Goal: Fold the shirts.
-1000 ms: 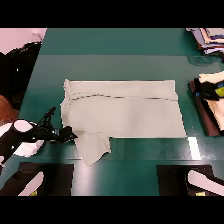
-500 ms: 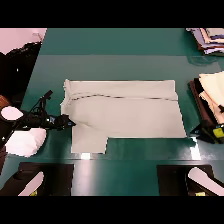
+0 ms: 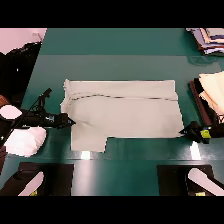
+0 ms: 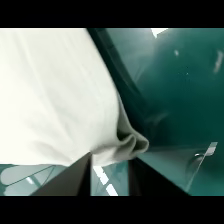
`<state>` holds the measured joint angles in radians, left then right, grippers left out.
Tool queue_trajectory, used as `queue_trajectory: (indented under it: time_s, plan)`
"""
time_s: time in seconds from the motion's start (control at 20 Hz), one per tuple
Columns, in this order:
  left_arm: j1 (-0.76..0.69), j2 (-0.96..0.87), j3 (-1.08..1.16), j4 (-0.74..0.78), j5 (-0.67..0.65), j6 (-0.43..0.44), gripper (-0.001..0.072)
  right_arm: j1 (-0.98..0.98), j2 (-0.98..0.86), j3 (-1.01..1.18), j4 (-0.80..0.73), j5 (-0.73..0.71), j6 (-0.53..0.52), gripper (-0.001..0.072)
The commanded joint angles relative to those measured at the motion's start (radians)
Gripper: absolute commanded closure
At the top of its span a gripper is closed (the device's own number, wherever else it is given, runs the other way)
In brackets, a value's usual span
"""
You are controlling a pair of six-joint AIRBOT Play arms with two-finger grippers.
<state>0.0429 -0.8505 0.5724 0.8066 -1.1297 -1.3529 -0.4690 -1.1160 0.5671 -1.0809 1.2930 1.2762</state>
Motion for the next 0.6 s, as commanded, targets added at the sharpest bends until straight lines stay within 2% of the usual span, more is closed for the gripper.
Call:
queue_trajectory:
  time_s: [0.0,0.05,0.1,0.25,0.35,0.45,0.55]
  plan:
    - [0.0,0.001,0.001,0.026,0.002,0.0,0.0684,0.069,0.0,-0.005,0.014,-0.045,-0.003,0.0539]
    - [0.0,0.001,0.001,0.05,-0.008,-0.001,0.0684,0.074,0.0,-0.003,0.013,-0.038,-0.006,0.0646]
    - [0.0,0.001,0.003,0.072,-0.034,-0.002,0.0684,0.073,0.0,0.008,0.01,-0.014,-0.015,0.0695]
    - [0.0,0.003,0.049,0.169,-0.196,-0.004,0.0685,0.072,0.021,0.081,-0.003,0.093,-0.055,0.0695]
    - [0.0,0.062,0.062,0.188,-0.246,-0.023,0.0686,0.072,0.083,0.132,-0.039,0.156,-0.055,0.0696]
    - [0.0,0.177,0.06,0.209,-0.283,-0.088,0.0686,0.072,0.178,0.15,-0.085,0.22,-0.055,0.0696]
    - [0.0,0.278,0.06,0.218,-0.397,-0.158,0.0685,0.072,0.275,0.13,-0.151,0.267,-0.051,0.0696]
